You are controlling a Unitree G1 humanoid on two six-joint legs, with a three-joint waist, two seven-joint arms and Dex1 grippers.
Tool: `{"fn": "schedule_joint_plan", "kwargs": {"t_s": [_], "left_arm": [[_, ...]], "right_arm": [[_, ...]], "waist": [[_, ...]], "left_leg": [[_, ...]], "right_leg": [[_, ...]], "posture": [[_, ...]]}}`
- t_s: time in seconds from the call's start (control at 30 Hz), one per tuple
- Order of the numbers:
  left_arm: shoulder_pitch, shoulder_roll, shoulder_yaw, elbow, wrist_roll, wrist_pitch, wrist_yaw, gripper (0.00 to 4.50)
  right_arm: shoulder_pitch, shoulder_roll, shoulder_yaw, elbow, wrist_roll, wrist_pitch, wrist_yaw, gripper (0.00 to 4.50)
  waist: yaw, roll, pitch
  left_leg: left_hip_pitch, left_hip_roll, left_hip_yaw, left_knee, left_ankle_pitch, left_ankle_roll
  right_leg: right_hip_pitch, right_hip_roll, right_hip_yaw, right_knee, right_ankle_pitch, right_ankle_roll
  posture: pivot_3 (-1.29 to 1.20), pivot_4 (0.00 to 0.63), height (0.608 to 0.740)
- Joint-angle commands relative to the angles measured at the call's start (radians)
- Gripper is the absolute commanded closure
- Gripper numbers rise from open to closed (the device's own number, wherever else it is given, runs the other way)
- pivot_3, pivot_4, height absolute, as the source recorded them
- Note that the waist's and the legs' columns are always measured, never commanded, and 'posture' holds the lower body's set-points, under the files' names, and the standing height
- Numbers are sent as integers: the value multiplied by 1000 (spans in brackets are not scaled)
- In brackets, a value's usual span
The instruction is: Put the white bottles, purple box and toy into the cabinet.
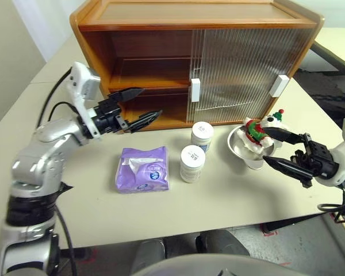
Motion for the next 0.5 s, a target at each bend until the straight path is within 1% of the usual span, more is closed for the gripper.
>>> {"fn": "schedule_joint_plan", "kwargs": {"t_s": [0.03,0.13,0.17,0.23,0.37,0.43,0.5], "left_arm": [[84,86,98,-54,-85,200,38,39],[172,125,159,-57,-161,340,51,39],[221,151,162,-65,-159,370,36,39],[274,169,170,-75,-180,419,37,39],[316,152,171,-80,-254,519,57,39],[335,151,155,-68,-260,553,67,39],[330,131,140,-51,-264,573,89,39]], "right_arm": [[-23,-8,19,49,-24,-9,30,0],[-39,-7,25,70,-33,-17,54,0],[-42,-7,28,72,-35,-20,63,0],[-43,-6,32,71,-38,-28,76,0],[-24,2,45,44,-36,-28,86,0],[-18,11,47,30,-32,-25,80,0],[-14,12,48,17,-31,-22,79,0]], "waist": [[9,1,0],[29,2,1],[32,3,1],[40,3,1],[58,3,1],[59,4,1],[59,5,2]], "left_leg": [[0,2,0,-1,0,0],[-1,4,0,-3,1,-1],[-1,4,0,-4,1,-2],[0,6,1,-6,0,-4],[-1,10,3,-9,1,-9],[0,11,5,-12,2,-11],[0,11,7,-13,2,-13]], "right_leg": [[-1,0,0,0,0,-1],[-4,0,0,2,-1,-4],[-5,0,0,3,-1,-5],[-7,0,0,4,-2,-7],[-10,2,-1,5,-2,-12],[-11,3,-2,6,-2,-15],[-12,6,-2,6,-1,-17]], "posture": [[-136,40,740],[-134,43,740],[-133,45,740],[-135,45,740],[-143,43,740],[-142,43,740],[-142,43,740]]}}
